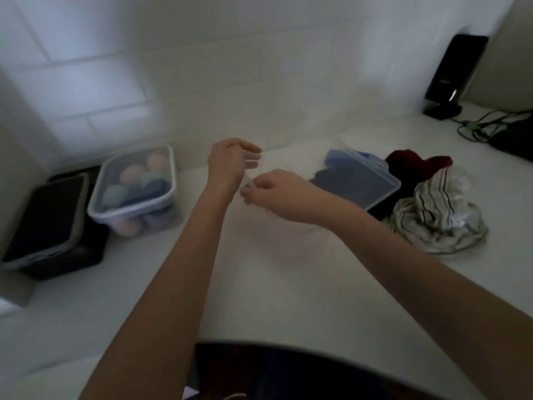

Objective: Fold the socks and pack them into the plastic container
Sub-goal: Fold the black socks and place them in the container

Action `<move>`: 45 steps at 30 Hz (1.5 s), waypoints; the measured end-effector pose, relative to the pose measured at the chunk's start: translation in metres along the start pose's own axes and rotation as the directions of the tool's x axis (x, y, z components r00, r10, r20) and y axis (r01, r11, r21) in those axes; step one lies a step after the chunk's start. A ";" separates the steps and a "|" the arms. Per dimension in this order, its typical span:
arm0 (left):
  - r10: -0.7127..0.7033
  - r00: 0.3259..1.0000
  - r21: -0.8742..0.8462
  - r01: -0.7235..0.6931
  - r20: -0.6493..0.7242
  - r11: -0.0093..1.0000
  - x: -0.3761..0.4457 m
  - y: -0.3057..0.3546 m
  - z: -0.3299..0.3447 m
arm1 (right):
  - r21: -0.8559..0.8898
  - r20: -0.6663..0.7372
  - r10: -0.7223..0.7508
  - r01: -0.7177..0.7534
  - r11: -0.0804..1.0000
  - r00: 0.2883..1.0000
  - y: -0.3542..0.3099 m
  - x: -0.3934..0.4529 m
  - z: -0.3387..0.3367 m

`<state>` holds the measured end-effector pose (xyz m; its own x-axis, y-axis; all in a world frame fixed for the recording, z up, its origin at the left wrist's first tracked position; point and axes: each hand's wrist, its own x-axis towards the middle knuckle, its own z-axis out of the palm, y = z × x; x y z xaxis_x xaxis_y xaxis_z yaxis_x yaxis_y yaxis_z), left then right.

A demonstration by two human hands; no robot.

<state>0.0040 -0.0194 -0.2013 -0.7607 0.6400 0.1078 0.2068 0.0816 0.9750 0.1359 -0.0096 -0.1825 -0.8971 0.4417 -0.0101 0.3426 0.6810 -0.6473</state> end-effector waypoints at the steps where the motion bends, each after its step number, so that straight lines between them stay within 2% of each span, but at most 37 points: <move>1: 0.009 0.999 -0.038 -0.010 -0.035 0.999 -0.007 -0.003 -0.008 | -0.057 0.014 -0.022 0.023 0.998 1.000 -0.005 -0.004 0.004; 4: 0.075 0.986 -0.146 -0.098 -0.151 0.984 -0.025 -0.013 -0.030 | -0.207 0.037 -0.097 0.103 0.973 0.995 -0.015 -0.015 0.017; 6: 0.118 0.965 -0.180 -0.163 -0.235 0.970 -0.041 -0.019 -0.043 | -0.237 0.038 -0.135 0.141 0.961 0.990 -0.018 -0.022 0.024; 9: 0.241 0.922 0.045 -0.239 -0.305 0.970 -0.070 -0.031 -0.057 | -0.311 -0.007 -0.137 0.128 0.942 0.991 -0.009 -0.032 0.026; 11: 0.338 0.904 0.225 -0.283 -0.262 0.932 -0.085 -0.041 -0.060 | -0.385 -0.076 -0.132 0.093 0.918 0.988 0.002 -0.037 0.027; 15: 0.399 0.900 0.412 -0.301 -0.175 0.860 -0.099 -0.047 -0.056 | -0.610 -0.196 -0.223 0.060 0.790 0.955 0.018 -0.035 0.028; 16: 0.426 0.890 0.477 -0.306 -0.165 0.824 -0.100 -0.048 -0.054 | -0.623 -0.244 -0.248 0.045 0.781 0.938 0.023 -0.035 0.029; 17: 0.453 0.880 0.535 -0.315 -0.146 0.784 -0.100 -0.049 -0.053 | -0.599 -0.316 -0.278 0.036 0.800 0.907 0.029 -0.037 0.030; 19: 0.476 0.873 0.586 -0.329 -0.112 0.741 -0.099 -0.050 -0.053 | -0.488 -0.545 -0.326 0.024 0.872 0.772 0.045 -0.045 0.030; 21: 0.478 0.872 0.603 -0.328 -0.103 0.728 -0.101 -0.049 -0.053 | -0.369 -0.732 -0.243 -0.070 0.927 0.637 0.064 -0.052 0.024; 22: 0.480 0.871 0.608 -0.324 -0.107 0.724 -0.103 -0.047 -0.052 | -0.323 -0.769 -0.162 -0.157 0.933 0.619 0.073 -0.052 0.020; 24: 0.495 0.861 0.617 -0.327 -0.118 0.716 -0.106 -0.046 -0.050 | -0.328 -0.726 -0.005 -0.340 0.881 0.688 0.086 -0.047 0.014; 26: 0.502 0.858 0.627 -0.331 -0.111 0.705 -0.108 -0.045 -0.048 | -0.391 -0.628 0.104 -0.428 0.815 0.771 0.091 -0.042 0.015; 27: 0.505 0.856 0.633 -0.334 -0.106 0.699 -0.108 -0.046 -0.047 | -0.404 -0.605 0.140 -0.453 0.795 0.784 0.091 -0.041 0.016; 29: 0.525 0.845 0.660 -0.337 -0.103 0.671 -0.105 -0.047 -0.046 | -0.414 -0.624 0.157 -0.494 0.764 0.765 0.089 -0.038 0.016; 32: 0.581 0.807 0.772 -0.301 -0.106 0.560 -0.105 -0.047 -0.045 | -0.516 -0.654 0.099 -0.538 0.667 0.750 0.081 -0.037 0.017; 34: 0.611 0.786 0.807 -0.300 -0.093 0.509 -0.107 -0.044 -0.045 | -0.547 -0.657 0.071 -0.540 0.640 0.750 0.081 -0.038 0.019; 37: 0.677 0.736 0.766 -0.437 0.003 0.471 -0.108 -0.042 -0.044 | -0.432 -0.713 0.091 -0.538 0.724 0.695 0.085 -0.040 0.016; 39: 0.678 0.733 0.709 -0.506 0.054 0.490 -0.109 -0.040 -0.045 | -0.251 -0.819 0.094 -0.500 0.829 0.566 0.082 -0.044 0.008; 41: 0.649 0.759 0.666 -0.513 0.058 0.541 -0.108 -0.037 -0.048 | -0.004 -0.906 0.133 -0.321 0.947 0.402 0.069 -0.052 -0.002; 42: 0.628 0.776 0.649 -0.512 0.068 0.562 -0.108 -0.035 -0.050 | 0.124 -0.914 0.175 -0.159 0.979 0.367 0.062 -0.052 -0.007; 43: 0.600 0.795 0.633 -0.510 0.089 0.582 -0.107 -0.031 -0.052 | 0.254 -0.891 0.234 0.002 0.967 0.389 0.053 -0.049 -0.012; 45: 0.512 0.842 0.643 -0.488 0.170 0.590 -0.099 -0.018 -0.058 | 0.491 -0.766 0.320 0.186 0.851 0.557 0.037 -0.031 -0.022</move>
<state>0.0399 -0.1287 -0.2184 -0.4302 0.7102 0.5573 0.8891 0.2266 0.3976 0.1820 0.0147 -0.1892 -0.1766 0.9117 0.3710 -0.0123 0.3748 -0.9270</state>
